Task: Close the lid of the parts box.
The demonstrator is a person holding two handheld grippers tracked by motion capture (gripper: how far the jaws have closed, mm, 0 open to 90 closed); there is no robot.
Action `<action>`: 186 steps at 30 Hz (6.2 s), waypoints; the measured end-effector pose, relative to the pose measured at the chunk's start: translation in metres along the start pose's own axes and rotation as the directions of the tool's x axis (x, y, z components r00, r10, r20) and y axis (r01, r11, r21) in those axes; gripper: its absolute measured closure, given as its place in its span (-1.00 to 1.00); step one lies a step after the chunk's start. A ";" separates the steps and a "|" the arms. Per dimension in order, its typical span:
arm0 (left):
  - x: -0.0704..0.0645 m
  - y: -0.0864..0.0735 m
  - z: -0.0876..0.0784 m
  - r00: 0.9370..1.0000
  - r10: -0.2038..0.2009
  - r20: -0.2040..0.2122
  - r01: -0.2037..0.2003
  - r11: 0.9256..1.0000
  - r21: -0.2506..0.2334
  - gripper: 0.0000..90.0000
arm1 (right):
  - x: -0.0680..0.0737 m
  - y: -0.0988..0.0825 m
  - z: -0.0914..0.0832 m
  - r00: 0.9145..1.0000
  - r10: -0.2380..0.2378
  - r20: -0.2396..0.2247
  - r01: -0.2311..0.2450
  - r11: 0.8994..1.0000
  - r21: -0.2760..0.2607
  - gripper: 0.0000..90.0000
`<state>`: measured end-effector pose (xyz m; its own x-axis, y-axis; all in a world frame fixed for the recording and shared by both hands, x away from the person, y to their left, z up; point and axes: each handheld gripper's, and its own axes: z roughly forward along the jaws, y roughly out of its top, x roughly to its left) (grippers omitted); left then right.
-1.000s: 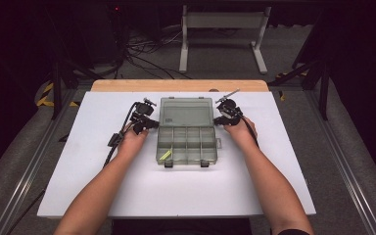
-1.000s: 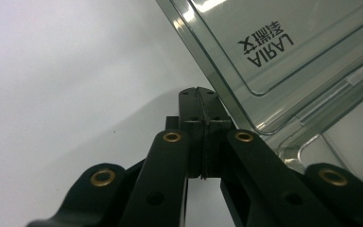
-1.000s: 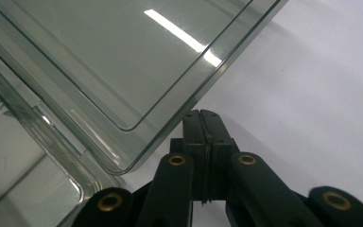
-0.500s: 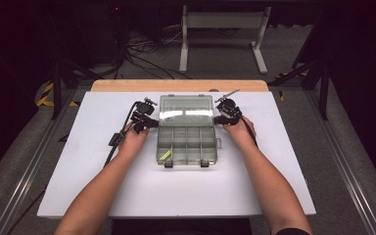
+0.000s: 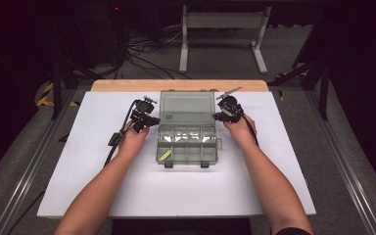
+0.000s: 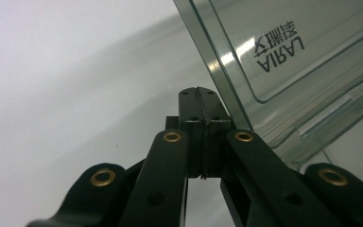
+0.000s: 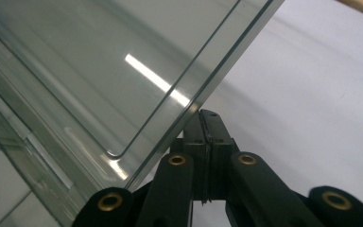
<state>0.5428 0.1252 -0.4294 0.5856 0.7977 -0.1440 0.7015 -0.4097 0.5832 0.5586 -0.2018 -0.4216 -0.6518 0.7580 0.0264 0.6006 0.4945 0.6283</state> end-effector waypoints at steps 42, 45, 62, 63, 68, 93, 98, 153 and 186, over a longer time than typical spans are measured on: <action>0.001 0.006 -0.012 1.000 -0.012 -0.007 0.011 0.997 -0.071 0.99 | 0.003 0.010 -0.020 1.000 -0.019 0.016 0.020 0.994 -0.104 1.00; 0.002 0.006 -0.011 1.000 -0.013 -0.010 0.012 0.997 -0.072 0.99 | 0.004 0.011 -0.020 1.000 -0.018 0.014 0.019 0.994 -0.105 1.00; -0.002 0.004 -0.023 1.000 0.003 -0.002 -0.003 0.995 -0.100 0.99 | 0.010 0.012 -0.036 0.999 -0.040 -0.001 0.040 0.990 -0.138 1.00; -0.003 0.004 -0.024 1.000 0.005 -0.002 -0.006 0.995 -0.102 0.99 | 0.010 0.012 -0.038 0.999 -0.045 0.000 0.045 0.989 -0.141 1.00; -0.004 0.003 -0.031 1.000 0.015 0.000 -0.015 0.993 -0.115 0.99 | 0.014 0.012 -0.047 0.998 -0.064 -0.003 0.063 0.986 -0.157 1.00; -0.021 -0.001 -0.065 0.997 0.076 -0.015 -0.077 0.982 -0.171 0.99 | 0.032 0.004 -0.088 0.993 -0.118 -0.017 0.112 0.971 -0.212 1.00; -0.027 -0.003 -0.071 0.995 0.090 -0.033 -0.095 0.978 -0.188 0.99 | 0.037 0.003 -0.092 0.991 -0.130 -0.019 0.123 0.969 -0.215 1.00; -0.055 -0.035 -0.090 0.974 0.186 0.132 -0.181 0.982 -0.054 0.99 | 0.080 -0.028 -0.106 0.969 -0.206 -0.136 0.199 0.978 -0.061 1.00; -0.060 -0.048 -0.075 0.959 0.199 0.200 -0.212 0.976 0.043 0.99 | 0.090 -0.039 -0.083 0.956 -0.224 -0.191 0.242 0.968 0.073 1.00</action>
<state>0.4432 0.1301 -0.3889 0.7829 0.5948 -0.1823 0.5784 -0.5879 0.5656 0.4385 -0.1882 -0.3796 -0.8460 0.5322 0.0328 0.4575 0.6930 0.5572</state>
